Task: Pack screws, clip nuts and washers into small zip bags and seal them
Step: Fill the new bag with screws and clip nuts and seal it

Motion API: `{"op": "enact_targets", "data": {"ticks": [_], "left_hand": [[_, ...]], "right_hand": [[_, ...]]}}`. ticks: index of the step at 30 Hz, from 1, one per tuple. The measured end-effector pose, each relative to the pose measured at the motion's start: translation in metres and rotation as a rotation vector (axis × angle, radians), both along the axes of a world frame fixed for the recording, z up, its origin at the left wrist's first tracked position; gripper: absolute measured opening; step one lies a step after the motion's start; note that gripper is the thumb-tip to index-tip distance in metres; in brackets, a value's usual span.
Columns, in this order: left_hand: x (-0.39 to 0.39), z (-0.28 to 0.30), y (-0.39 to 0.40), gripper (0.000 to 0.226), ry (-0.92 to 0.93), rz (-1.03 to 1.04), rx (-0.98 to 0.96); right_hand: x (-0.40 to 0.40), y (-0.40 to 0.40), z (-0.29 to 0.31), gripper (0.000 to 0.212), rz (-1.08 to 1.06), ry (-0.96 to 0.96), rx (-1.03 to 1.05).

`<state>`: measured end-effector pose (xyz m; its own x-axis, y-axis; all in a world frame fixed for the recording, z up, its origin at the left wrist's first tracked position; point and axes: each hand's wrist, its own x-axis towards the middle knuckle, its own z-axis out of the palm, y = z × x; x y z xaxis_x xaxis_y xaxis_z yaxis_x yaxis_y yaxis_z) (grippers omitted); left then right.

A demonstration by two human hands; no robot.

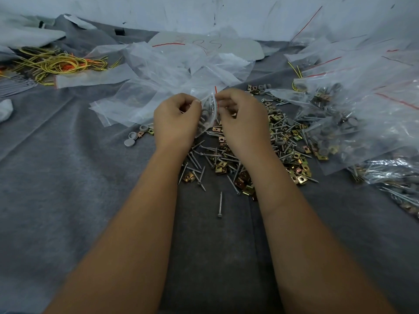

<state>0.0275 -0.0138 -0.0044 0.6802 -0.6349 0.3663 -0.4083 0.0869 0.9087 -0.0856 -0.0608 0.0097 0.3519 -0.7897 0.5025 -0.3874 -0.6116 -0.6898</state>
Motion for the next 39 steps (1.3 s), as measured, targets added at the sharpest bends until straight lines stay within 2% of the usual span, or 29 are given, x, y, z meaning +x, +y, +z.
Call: {"op": "enact_targets", "data": {"ticks": [3,6,8,12,14,21,28,34,36,39], "left_hand": [[0.002,0.0,-0.001,0.023,0.012,0.005,0.006],[0.002,-0.001,-0.001,0.025,0.012,-0.003,0.006],[0.002,-0.002,-0.001,0.025,0.017,0.0,0.001],[0.003,-0.002,-0.002,0.025,0.025,0.002,0.003],[0.002,-0.002,-0.002,0.025,0.023,-0.001,0.006],[0.002,-0.001,-0.001,0.025,0.031,-0.012,0.007],[0.002,-0.001,-0.001,0.024,0.022,-0.015,0.007],[0.002,-0.001,-0.002,0.023,0.032,-0.011,0.019],[0.002,-0.001,-0.001,0.022,0.031,-0.014,0.015],[0.001,-0.001,0.0,0.023,0.034,-0.013,0.013]], "right_hand": [[-0.009,-0.004,0.004,0.029,-0.135,-0.006,0.044],[-0.015,-0.007,0.007,0.034,-0.161,0.04,0.148],[-0.015,-0.007,0.008,0.035,-0.153,0.174,0.156],[-0.013,-0.005,0.004,0.035,-0.161,0.643,0.046],[-0.013,-0.005,0.001,0.034,-0.161,0.716,-0.004],[-0.013,-0.008,0.0,0.026,-0.182,0.619,-0.054],[-0.018,-0.011,0.0,0.023,-0.252,0.727,-0.045],[-0.017,-0.01,0.001,0.021,-0.236,0.718,-0.097],[-0.016,-0.009,0.001,0.019,-0.206,0.673,-0.109],[-0.014,-0.005,0.003,0.01,-0.129,0.497,-0.01]]}}
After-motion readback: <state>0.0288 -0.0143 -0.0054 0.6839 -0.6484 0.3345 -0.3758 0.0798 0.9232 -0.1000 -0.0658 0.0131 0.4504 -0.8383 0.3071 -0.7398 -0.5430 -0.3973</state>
